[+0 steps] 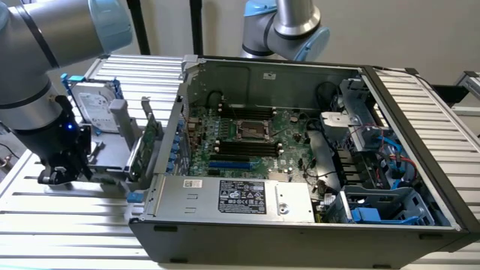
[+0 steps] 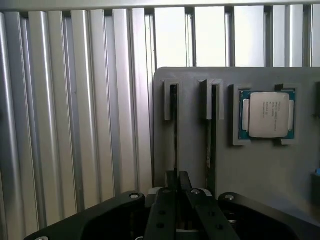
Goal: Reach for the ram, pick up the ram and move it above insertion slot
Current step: 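Pick up the ram and move it above insertion slot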
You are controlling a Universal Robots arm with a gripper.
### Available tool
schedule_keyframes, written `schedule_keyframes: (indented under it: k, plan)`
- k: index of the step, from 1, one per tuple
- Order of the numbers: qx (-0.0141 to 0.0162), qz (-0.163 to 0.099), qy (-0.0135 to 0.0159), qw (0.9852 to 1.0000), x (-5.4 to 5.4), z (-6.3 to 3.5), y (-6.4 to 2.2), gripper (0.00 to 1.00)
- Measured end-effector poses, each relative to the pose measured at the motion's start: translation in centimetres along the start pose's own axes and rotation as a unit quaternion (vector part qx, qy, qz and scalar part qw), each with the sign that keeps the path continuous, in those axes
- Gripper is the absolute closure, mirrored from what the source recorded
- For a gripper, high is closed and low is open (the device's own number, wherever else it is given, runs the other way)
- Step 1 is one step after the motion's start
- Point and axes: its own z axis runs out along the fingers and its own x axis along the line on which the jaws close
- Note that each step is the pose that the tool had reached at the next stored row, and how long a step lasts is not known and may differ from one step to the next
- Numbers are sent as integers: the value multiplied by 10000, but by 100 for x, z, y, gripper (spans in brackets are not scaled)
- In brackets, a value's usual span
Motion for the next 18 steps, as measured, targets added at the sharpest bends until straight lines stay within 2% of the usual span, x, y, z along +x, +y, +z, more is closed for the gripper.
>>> schedule_keyframes:
  k: [3, 5, 11, 18]
  plan:
    - [-2, -1, -40, 10000, -3, -46, 2, 86]
    - [-3, -4, -55, 10000, -4, -85, 2, 86]
    - [-5, -32, -72, 10000, -12, -259, 5, 86]
    - [-16, -182, -109, 9998, -25, -536, -20, 86]
